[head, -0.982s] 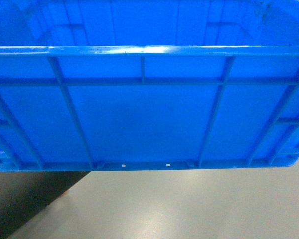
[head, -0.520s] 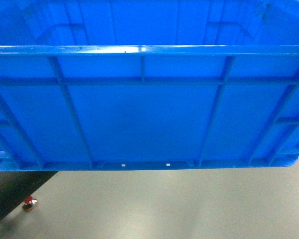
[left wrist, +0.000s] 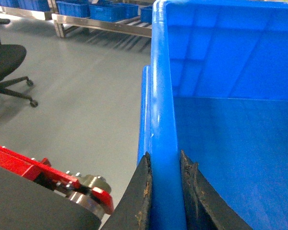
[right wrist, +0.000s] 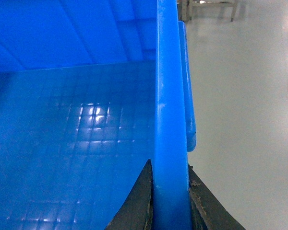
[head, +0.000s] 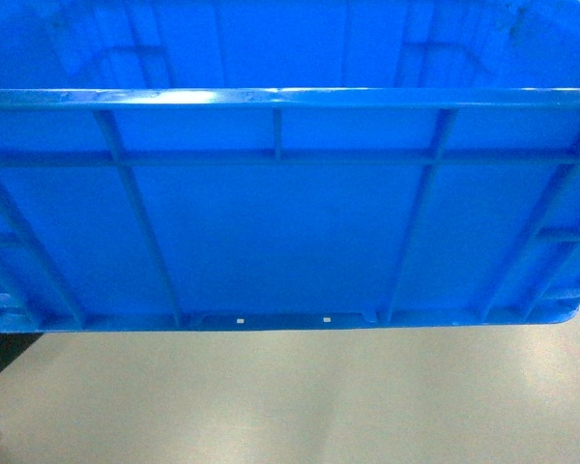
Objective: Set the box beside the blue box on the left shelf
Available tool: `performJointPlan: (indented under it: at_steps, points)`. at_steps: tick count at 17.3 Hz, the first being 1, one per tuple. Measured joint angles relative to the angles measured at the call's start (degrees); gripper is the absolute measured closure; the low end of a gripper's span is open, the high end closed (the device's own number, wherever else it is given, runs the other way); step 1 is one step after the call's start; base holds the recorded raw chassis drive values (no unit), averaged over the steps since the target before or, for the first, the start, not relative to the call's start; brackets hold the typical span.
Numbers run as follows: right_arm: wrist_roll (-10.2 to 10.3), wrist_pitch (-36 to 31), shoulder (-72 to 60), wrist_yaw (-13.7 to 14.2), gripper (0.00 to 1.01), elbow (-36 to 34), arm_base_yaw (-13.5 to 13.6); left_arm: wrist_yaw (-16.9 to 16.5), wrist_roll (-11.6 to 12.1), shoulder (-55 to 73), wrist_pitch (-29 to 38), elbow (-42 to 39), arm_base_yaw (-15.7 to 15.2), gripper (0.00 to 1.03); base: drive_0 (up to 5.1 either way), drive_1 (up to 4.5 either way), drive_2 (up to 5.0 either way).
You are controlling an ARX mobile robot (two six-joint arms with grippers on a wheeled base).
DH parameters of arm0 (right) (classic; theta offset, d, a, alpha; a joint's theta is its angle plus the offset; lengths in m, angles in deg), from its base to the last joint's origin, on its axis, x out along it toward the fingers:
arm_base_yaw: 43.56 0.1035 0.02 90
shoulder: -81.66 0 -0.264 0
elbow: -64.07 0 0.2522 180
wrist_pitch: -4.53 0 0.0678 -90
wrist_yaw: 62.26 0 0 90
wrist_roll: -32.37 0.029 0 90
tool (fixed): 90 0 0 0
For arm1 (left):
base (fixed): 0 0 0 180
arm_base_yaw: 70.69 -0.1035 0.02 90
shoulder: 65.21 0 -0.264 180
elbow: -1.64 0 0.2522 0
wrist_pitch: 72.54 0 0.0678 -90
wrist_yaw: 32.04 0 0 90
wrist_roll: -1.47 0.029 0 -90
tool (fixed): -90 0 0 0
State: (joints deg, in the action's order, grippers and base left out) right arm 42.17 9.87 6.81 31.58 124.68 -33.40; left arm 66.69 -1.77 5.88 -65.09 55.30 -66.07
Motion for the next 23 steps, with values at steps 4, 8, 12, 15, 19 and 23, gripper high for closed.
performJointPlan:
  at_steps: [4, 8, 12, 15, 19, 23]
  points:
    - [0.0, 0.02, 0.0, 0.0, 0.92, 0.0, -0.02, -0.02, 0.0, 0.0, -0.02, 0.0, 0.0, 0.91, -1.5, -1.5, -1.5]
    - [0.02, -0.09, 0.0, 0.0, 0.92, 0.0, -0.02, 0.0, 0.0, 0.0, 0.04, 0.0, 0.0, 0.91, -1.7, -1.66, -1.7]
    - [0.0, 0.02, 0.0, 0.0, 0.92, 0.0, -0.02, -0.02, 0.0, 0.0, 0.07, 0.0, 0.0, 0.92, -1.2, -1.19, -1.2]
    - [-0.02, 0.31, 0.02, 0.15, 0.92, -0.04, -0.02, -0.07, -0.04, -0.04, -0.17, -0.02, 0.04, 0.92, 0.1, 2.82, -2.6]
    - [0.0, 0.22, 0.35, 0.13, 0.92, -0.04, 0.0, -0.02, -0.04, -0.37, -0.11, -0.02, 0.04, 0.92, -0.1, 3.95, -4.1]
    - [0.0, 0.15, 0.35, 0.13, 0.92, -0.04, -0.02, -0.02, -0.04, -0.35, -0.13, -0.02, 0.04, 0.92, 0.0, 4.05, -4.0]
